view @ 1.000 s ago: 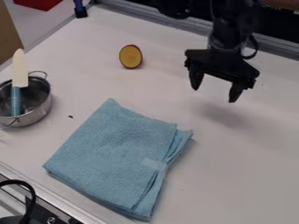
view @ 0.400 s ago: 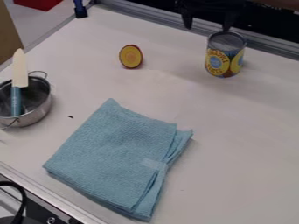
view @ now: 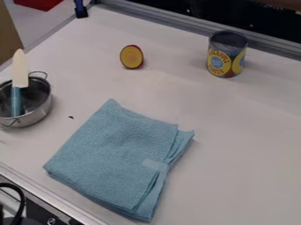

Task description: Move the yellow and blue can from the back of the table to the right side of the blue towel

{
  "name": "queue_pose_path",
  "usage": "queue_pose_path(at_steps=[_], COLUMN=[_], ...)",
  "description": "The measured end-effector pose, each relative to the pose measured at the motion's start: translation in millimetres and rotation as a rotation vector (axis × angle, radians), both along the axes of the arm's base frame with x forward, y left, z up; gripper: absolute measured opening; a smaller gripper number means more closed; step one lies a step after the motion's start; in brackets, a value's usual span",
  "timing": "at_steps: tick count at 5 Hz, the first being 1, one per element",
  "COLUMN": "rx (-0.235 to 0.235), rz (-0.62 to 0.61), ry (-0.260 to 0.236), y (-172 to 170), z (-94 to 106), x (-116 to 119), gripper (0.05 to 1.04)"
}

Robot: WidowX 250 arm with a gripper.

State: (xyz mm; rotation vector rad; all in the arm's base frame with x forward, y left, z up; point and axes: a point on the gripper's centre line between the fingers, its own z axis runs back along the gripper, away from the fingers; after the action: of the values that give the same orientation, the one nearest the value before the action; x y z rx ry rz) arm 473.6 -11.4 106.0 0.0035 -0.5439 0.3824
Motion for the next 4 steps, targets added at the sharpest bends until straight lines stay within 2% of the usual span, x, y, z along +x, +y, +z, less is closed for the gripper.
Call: queue_pose_path(at_steps=[1, 2, 3, 4], rx=[0.011, 0.008, 0.005, -0.009], rz=[0.044, 0.073, 0.097, 0.098], ry=[-0.01, 0.011, 0.055, 0.09], y=[1.5, 2.3, 1.3, -5.4], z=[-10.6, -15.2, -33.0, -40.6], x=[13.7, 23.9, 27.9, 29.5], gripper=[0.999, 0.999, 0.999, 0.999])
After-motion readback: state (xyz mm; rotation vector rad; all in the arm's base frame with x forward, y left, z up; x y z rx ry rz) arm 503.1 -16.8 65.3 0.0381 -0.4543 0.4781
